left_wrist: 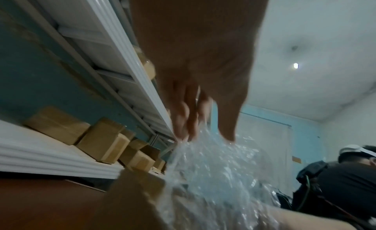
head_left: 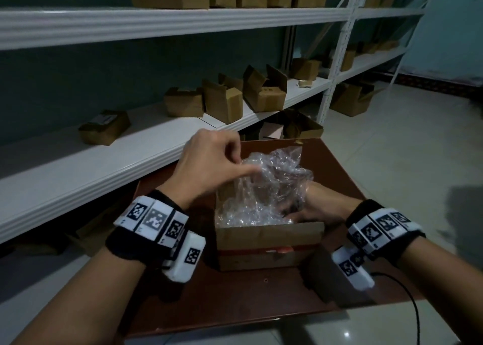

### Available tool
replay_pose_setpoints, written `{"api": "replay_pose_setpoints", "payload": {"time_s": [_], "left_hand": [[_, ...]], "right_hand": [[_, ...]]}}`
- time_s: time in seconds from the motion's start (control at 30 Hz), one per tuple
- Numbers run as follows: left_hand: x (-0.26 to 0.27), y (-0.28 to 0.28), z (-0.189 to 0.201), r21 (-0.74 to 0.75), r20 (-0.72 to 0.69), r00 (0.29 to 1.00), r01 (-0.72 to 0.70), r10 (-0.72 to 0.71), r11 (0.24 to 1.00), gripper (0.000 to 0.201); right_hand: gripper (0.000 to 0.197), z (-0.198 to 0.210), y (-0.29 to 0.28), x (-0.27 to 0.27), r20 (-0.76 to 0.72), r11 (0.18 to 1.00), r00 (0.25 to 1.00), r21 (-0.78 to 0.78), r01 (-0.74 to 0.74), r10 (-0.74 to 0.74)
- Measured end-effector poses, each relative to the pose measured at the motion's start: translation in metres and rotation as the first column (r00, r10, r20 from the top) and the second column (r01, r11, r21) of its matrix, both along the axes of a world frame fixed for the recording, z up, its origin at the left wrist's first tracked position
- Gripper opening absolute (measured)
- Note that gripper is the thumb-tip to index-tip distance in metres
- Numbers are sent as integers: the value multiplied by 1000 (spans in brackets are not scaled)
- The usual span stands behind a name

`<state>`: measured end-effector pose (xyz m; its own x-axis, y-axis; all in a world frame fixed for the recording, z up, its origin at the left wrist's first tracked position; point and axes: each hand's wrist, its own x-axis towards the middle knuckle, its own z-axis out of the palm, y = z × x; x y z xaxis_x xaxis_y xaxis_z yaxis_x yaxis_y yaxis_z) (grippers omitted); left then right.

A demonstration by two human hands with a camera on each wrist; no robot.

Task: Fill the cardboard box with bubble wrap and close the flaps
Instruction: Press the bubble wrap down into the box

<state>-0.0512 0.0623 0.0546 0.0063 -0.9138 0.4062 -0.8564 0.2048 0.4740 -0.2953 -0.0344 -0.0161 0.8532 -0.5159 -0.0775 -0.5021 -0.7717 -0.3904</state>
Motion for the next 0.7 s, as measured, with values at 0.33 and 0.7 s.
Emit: {"api": "replay_pose_setpoints", "payload": {"time_s": [0.33, 0.7], "left_hand": [[-10, -17, -28, 3, -32, 968, 250, -250, 968, 57], [-6, -18, -36, -5, -137, 930, 345, -342, 939, 48]], "right_hand": [[26, -6, -1, -3, 61, 995, 995, 73, 71, -76], [34, -9, -5, -2, 124, 966, 971, 185, 181, -206]]}}
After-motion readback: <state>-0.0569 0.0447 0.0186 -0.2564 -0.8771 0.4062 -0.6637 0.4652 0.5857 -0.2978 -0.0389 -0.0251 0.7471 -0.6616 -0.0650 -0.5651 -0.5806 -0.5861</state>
